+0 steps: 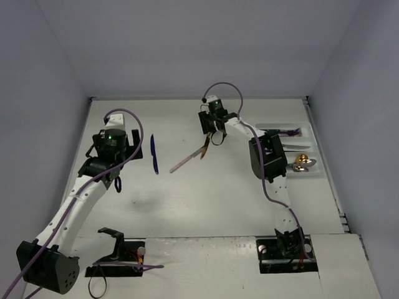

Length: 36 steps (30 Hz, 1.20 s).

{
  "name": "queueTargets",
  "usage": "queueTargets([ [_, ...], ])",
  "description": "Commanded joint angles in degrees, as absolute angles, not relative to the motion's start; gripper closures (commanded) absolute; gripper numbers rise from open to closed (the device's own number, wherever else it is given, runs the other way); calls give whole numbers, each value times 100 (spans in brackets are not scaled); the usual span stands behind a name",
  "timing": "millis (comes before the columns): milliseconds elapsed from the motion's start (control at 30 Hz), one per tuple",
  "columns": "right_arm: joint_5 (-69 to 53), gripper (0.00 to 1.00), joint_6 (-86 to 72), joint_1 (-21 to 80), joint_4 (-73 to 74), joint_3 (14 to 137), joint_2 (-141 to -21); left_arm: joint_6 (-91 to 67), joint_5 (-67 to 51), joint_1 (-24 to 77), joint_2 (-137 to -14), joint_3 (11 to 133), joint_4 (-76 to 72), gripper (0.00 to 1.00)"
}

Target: Sort the eating utensils into containers

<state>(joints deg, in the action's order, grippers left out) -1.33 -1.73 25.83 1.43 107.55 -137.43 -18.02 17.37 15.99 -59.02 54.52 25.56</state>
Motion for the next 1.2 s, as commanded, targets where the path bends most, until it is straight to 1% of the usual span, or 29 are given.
queueTargets([
  [0, 406, 44, -336, 2380, 21, 10722, -13589, -1769, 1738, 1556, -5878, 5594, 2373, 3],
  [267, 649, 47, -511, 2145, -168, 9825, -12975, -1775, 1706, 1556, -5862, 5607, 2373, 3],
  [500, 692, 52, -733, 2169, -141, 8469, -12009, -1788, 1705, 1556, -5832, 5594, 2373, 3],
  [633, 674, 52, -843, 2255, -65, 7624, -11517, -1808, 1666, 1556, -5851, 5599, 2367, 3],
  [767, 642, 53, -1173, 2353, -18, 7032, -11100, -1826, 1644, 1556, -5854, 5599, 2364, 3],
  [967, 770, 52, -2005, 2518, 279, 6439, -10465, -1828, 1635, 1556, -5845, 5598, 2364, 3],
  [1067, 956, 49, -2365, 2628, 498, 6290, -10243, -1828, 1616, 1557, -5853, 5591, 2366, 3],
  [1167, 1036, 48, -2544, 2796, 704, 6271, -10124, -1828, 1613, 1560, -5849, 5594, 2373, 3],
])
